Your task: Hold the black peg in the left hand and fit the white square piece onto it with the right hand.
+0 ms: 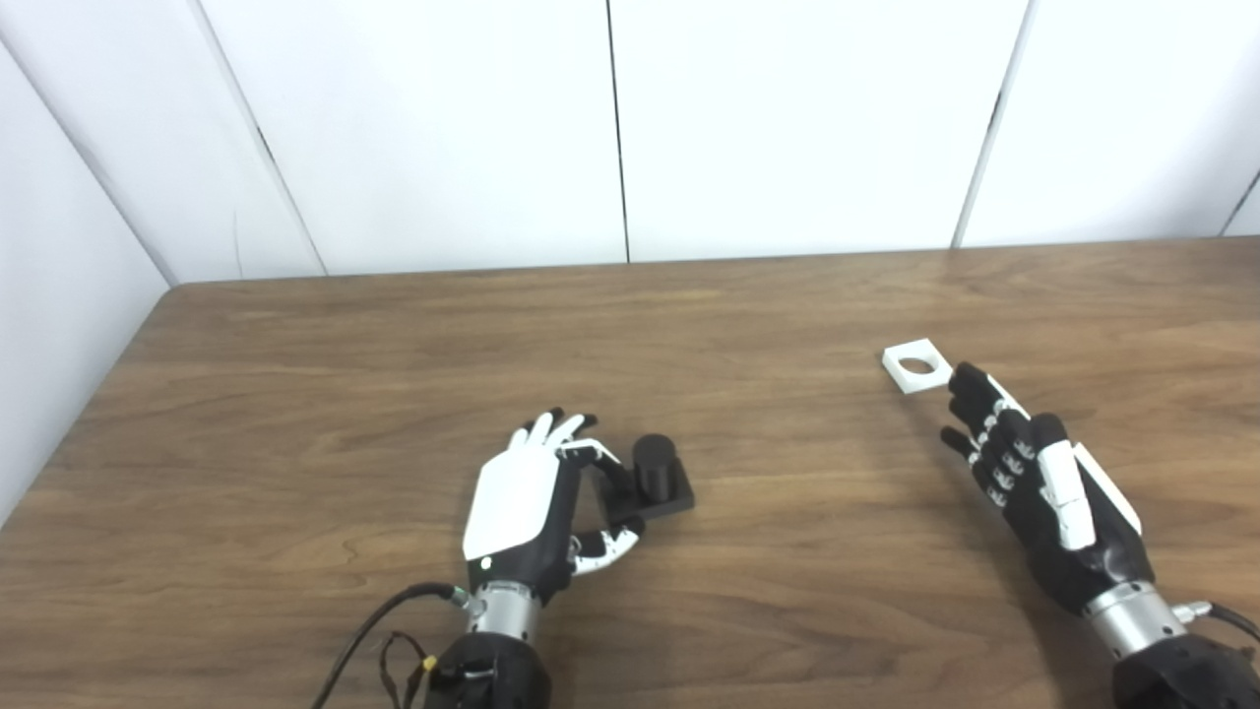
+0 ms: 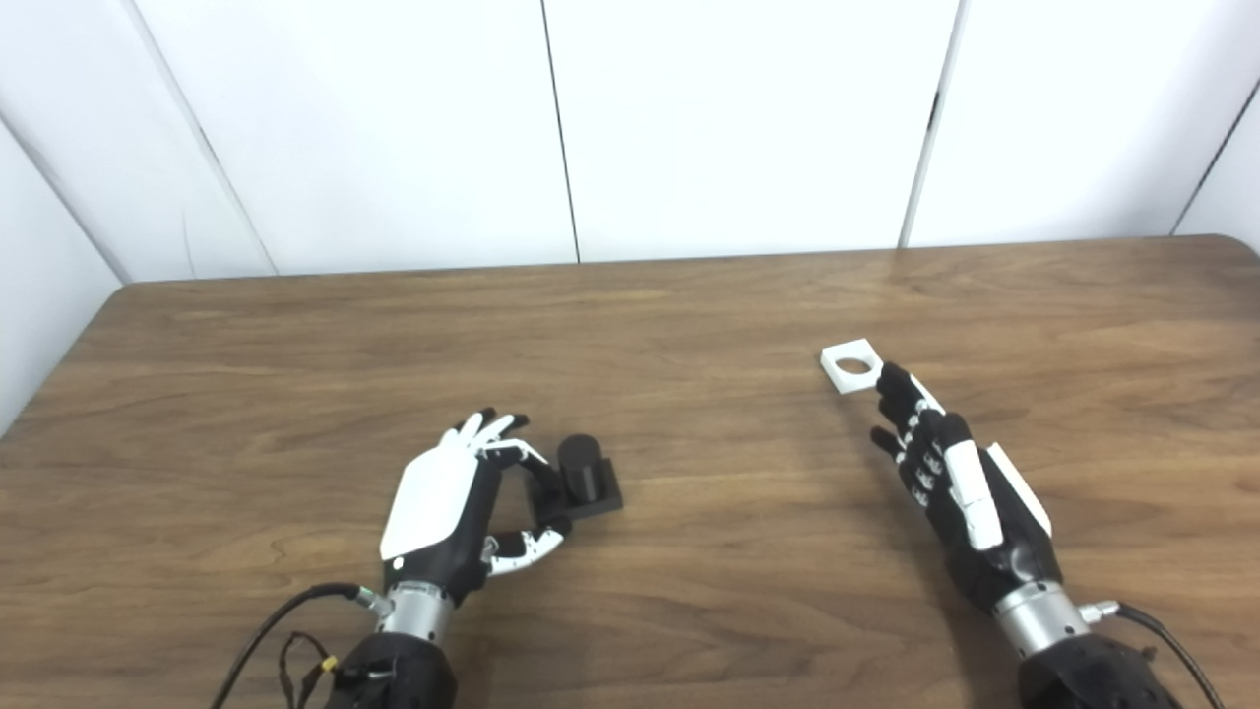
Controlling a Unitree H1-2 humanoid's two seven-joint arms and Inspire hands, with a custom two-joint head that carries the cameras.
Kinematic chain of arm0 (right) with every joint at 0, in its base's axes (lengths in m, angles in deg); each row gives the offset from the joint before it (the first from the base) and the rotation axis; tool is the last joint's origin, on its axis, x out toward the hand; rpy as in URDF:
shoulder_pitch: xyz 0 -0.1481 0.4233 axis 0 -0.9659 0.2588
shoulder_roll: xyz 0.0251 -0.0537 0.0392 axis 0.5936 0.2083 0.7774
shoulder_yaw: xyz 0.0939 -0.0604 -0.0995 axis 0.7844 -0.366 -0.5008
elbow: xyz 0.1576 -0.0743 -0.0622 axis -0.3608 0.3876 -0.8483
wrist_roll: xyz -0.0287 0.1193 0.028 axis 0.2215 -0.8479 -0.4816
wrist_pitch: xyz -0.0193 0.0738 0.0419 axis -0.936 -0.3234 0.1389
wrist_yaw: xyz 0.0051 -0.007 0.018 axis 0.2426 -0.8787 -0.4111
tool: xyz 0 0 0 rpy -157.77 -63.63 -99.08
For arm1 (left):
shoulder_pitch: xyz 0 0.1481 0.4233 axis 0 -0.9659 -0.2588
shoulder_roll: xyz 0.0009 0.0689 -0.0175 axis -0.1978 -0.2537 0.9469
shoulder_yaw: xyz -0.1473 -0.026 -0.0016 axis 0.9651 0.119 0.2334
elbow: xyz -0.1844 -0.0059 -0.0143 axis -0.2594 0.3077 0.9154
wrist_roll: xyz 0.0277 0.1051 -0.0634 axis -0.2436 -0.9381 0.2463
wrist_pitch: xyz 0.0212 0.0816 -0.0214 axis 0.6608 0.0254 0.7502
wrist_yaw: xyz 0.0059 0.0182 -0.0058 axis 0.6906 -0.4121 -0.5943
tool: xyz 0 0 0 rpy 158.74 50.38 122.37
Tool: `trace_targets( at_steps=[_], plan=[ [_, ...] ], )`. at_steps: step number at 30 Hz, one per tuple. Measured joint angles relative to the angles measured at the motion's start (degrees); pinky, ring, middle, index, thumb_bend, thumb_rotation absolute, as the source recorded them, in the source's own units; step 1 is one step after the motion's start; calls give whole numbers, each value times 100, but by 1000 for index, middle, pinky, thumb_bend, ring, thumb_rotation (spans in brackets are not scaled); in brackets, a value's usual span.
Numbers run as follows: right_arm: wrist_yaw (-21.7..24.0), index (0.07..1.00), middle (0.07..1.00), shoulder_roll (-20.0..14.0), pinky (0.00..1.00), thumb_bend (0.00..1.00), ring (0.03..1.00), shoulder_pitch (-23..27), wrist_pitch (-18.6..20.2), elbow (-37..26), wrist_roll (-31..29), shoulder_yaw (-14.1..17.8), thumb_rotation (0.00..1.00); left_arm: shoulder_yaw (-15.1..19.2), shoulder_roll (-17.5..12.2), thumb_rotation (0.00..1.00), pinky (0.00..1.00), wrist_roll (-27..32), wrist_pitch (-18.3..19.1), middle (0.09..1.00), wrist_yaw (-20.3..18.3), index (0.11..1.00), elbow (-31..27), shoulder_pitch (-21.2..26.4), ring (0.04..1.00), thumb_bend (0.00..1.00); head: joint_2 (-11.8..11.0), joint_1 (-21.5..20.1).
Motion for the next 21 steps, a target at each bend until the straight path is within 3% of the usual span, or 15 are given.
trace_targets(
  at_steps=[10,21],
  plan=[
    [-45,960,975,20,958,755,1000,-33,13,-34,10,0,933,-334,90,72,1000,-183,-137,902,-206,495,-270,-297,983,501,26,-27],
    [-53,963,974,19,961,757,1000,-56,23,-34,-21,2,917,-320,86,73,988,-272,-260,902,-235,495,-252,-316,975,500,44,-9]
  ],
)
